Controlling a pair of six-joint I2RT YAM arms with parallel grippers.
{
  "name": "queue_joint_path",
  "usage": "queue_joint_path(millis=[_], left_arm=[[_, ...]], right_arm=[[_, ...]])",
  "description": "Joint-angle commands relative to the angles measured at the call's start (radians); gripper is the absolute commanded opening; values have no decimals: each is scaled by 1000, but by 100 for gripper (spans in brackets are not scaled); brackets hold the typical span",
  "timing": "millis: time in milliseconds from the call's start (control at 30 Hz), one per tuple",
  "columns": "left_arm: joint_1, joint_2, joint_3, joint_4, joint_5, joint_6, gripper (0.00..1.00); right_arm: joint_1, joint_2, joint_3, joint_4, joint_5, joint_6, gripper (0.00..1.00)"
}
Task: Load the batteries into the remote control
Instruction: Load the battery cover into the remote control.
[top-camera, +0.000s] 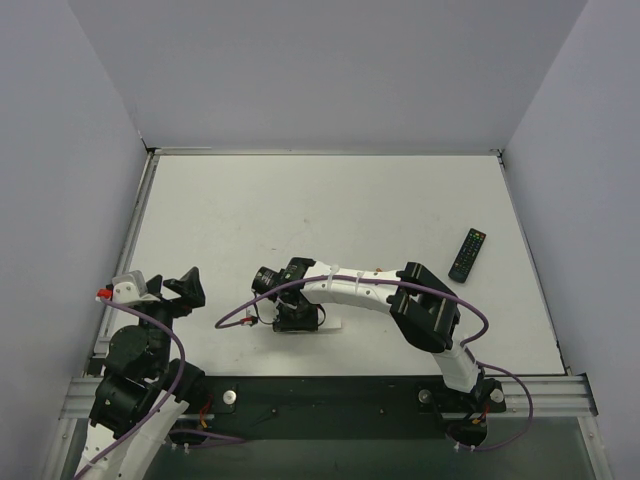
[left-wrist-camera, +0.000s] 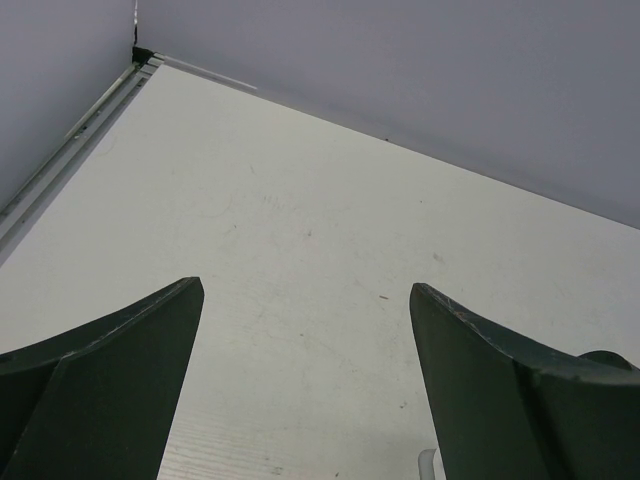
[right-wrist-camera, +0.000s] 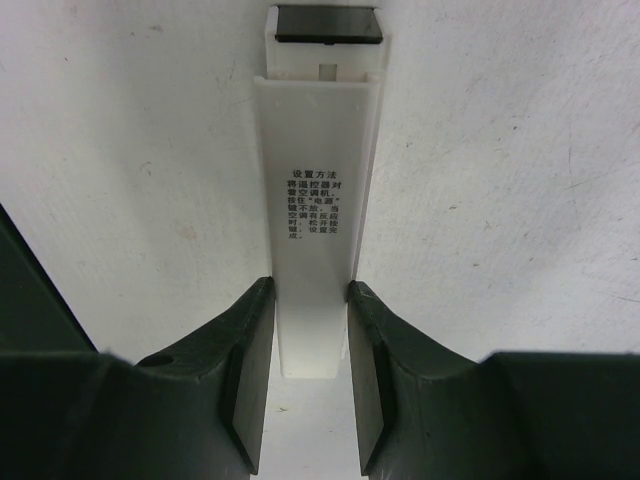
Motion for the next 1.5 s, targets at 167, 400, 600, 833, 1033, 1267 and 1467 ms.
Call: queue_joint_path(millis=[167,400,600,833,1033,1267,1467], left_arm=[[14,-54,2,22,20,-4,95],[15,-54,2,22,23,-4,95],[17,-54,2,22,25,-4,95],[20,-52,2,23,29,-4,95],[21,-52,0,25,32,-4,95],[23,-46,-1,23,41,-12,95],[23,-23,-1,11,71,-56,95]], right_arm=[[8,8,28,-55,20,-9,17],[8,-2,30,-53,15,-12,22],[8,-10,33,-50,17,-22,29],[13,-22,45,-50,12,-28,35],[19,-36,42,-49,7,-29,37],[19,-119,33,-47,-29,10,49],[-25,-255,-50,3,-80,128,57]])
